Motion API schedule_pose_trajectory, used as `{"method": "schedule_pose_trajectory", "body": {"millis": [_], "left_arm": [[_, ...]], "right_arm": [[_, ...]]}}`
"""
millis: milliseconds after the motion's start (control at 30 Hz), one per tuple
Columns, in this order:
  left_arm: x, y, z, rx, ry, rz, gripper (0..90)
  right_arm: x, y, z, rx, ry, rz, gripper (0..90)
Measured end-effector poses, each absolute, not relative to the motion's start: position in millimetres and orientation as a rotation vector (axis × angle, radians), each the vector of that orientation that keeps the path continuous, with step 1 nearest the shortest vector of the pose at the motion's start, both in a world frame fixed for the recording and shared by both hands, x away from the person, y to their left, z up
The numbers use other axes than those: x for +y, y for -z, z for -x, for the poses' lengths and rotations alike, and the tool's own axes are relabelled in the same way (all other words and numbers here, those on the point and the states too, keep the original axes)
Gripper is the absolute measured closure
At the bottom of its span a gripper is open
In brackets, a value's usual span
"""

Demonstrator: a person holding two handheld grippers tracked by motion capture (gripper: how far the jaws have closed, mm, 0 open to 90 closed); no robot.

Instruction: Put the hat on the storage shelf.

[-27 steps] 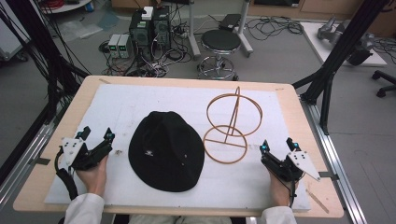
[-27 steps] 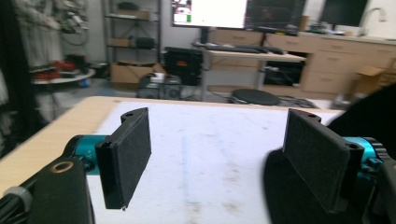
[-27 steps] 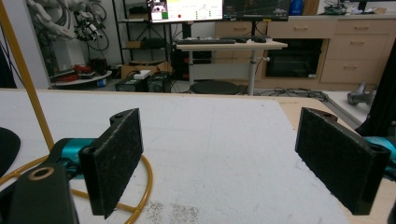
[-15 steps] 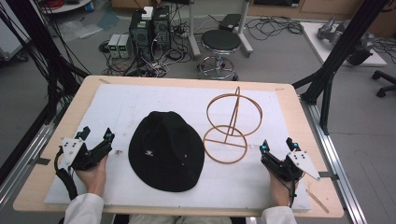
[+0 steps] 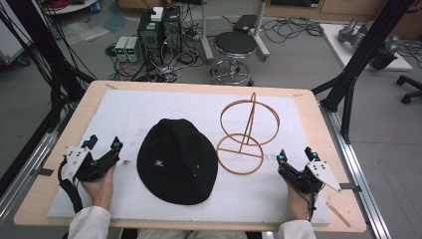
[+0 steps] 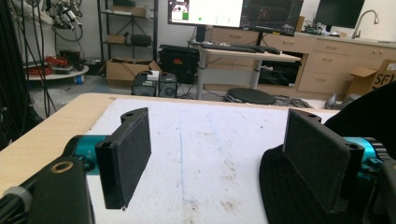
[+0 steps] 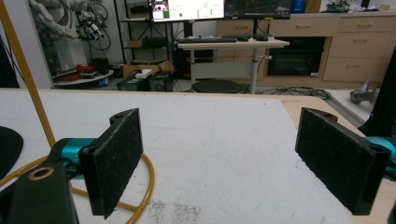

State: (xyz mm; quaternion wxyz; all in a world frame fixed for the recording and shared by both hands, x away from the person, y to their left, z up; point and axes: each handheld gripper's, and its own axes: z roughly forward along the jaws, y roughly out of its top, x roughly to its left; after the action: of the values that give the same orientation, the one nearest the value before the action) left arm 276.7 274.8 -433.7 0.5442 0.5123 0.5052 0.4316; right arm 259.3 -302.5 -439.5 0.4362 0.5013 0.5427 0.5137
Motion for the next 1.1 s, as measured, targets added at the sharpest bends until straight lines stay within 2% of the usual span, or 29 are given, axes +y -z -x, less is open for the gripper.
{"method": "schedule_pose_trajectory", "body": {"millis": [433,1100], "left_arm": [[273.7,430.2,-275.8,1.17,-0.976,-1.201,23.7],[269.1,406.4,-281.2,1.038,-0.807,-1.269,23.7]], "right_arm": [[-302.1,439.5,-259.4,1.363,-1.284,-1.233,14.2],[-301.0,439.4,-259.2,1.385,-1.276,-1.217,12.7]]}}
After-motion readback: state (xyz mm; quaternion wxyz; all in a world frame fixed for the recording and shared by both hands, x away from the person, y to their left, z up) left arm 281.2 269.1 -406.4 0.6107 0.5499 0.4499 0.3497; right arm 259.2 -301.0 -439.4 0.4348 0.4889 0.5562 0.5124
